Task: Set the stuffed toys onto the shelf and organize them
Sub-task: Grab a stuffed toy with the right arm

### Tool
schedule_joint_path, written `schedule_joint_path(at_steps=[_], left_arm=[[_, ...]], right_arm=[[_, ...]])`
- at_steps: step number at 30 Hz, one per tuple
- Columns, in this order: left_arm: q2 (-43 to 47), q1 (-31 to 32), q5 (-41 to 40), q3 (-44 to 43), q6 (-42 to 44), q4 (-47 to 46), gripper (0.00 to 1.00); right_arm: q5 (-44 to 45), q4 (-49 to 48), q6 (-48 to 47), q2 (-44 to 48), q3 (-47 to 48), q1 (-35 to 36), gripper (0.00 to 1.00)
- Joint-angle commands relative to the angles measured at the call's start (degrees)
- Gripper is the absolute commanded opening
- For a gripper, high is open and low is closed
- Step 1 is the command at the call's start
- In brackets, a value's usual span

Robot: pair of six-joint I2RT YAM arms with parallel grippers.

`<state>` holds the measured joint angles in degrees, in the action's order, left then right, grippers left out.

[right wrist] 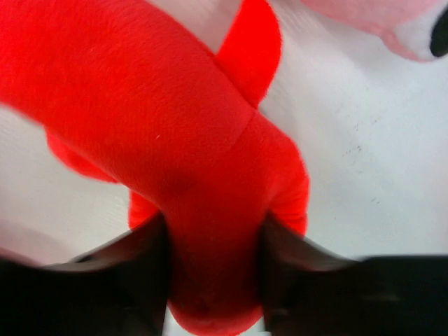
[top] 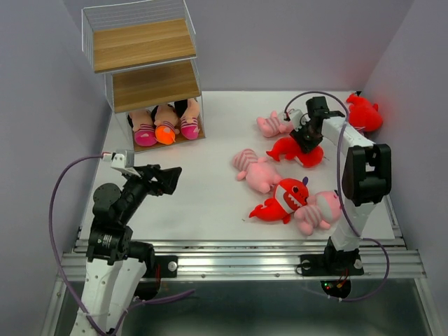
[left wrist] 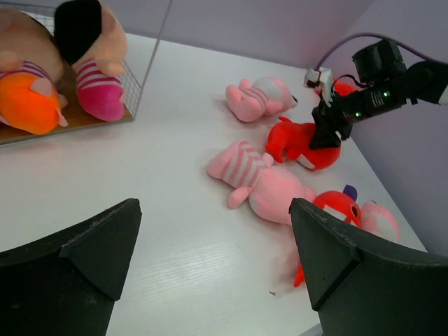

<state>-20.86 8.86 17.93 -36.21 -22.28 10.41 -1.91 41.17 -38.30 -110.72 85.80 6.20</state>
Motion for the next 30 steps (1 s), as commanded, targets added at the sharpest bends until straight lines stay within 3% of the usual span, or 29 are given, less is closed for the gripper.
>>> schedule_joint_path(at_steps=[1, 4, 10, 11, 15, 21, 26, 30], left_arm=[[-2.9, -0.4, 10.2, 3.3, -4.1, -8.0, 0.98], [-5.7, -0.4, 14.1, 5.7, -8.0, -12.8, 0.98], [-8.7, 0.5, 21.1, 14.3, -22.1, -28.8, 0.97], [-9.1, 1.3, 20.7, 15.5, -26.1, -33.0, 0.97], [-12.0, 9.0, 12.7, 16.6, -28.2, -35.2, 0.98], [-22.5, 25.0, -3.8, 14.3, -36.6, -42.7, 0.98], [-31.4, 28.5, -8.7, 10.2, -41.7, -47.4, 0.98], [-36.6, 30.9, -9.8, 6.1, -40.8, -49.1, 0.98]], right_arm=[[-3.2, -1.1, 0.9, -0.9, -0.7, -3.2, 0.22], [-6.5, -2.4, 1.0, 3.4, -2.8, -5.0, 0.01], [-19.1, -5.5, 1.2, 16.0, -7.5, -6.3, 0.01], [-24.8, -7.1, 2.5, 20.0, -9.2, -6.3, 0.01], [-37.6, -10.1, 7.5, 26.9, -13.3, -5.0, 0.01], [-36.9, -13.7, 12.1, 32.3, -18.6, 5.2, 0.01], [-34.7, -15.7, 13.7, 35.3, -21.8, 8.4, 0.01], [-33.4, -13.9, 12.3, 36.9, -22.7, 9.7, 0.01]])
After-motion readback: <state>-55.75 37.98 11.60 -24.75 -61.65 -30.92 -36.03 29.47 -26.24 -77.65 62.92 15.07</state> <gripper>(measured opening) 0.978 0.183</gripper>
